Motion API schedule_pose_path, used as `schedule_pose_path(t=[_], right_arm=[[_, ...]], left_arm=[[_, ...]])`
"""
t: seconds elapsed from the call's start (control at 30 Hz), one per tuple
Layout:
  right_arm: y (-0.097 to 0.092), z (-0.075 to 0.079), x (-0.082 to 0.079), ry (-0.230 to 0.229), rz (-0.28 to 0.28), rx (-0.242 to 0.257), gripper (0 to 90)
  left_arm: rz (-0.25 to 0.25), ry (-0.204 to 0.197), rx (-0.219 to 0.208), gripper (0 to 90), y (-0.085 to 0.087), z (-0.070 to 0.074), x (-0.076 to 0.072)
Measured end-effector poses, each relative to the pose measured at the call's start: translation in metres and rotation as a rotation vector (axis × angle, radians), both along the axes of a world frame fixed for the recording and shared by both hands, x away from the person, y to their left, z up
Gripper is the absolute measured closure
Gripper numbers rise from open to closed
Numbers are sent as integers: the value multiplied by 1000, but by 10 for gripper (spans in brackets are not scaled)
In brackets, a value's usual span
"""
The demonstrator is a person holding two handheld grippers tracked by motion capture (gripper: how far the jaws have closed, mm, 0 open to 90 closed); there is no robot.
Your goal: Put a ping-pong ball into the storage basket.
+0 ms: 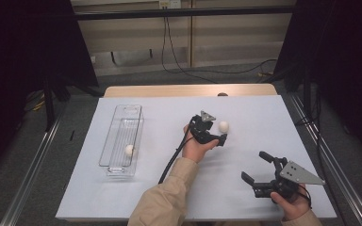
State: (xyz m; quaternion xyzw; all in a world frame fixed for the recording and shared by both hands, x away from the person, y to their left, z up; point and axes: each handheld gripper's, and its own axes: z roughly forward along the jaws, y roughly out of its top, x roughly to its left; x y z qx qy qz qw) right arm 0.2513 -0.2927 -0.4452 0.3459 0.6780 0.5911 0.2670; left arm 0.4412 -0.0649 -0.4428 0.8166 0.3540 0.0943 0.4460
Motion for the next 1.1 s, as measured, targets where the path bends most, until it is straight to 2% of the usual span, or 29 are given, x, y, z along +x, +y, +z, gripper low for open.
schedule_pose_path(t=[0.8,1.1], right_arm=[[0,0,0,0,2,0,31],[1,0,0,-1,3,1,32]], left_arm=[[12,7,6,118,-6,-9,8],[23,-4,8,120,-8,-6,11]])
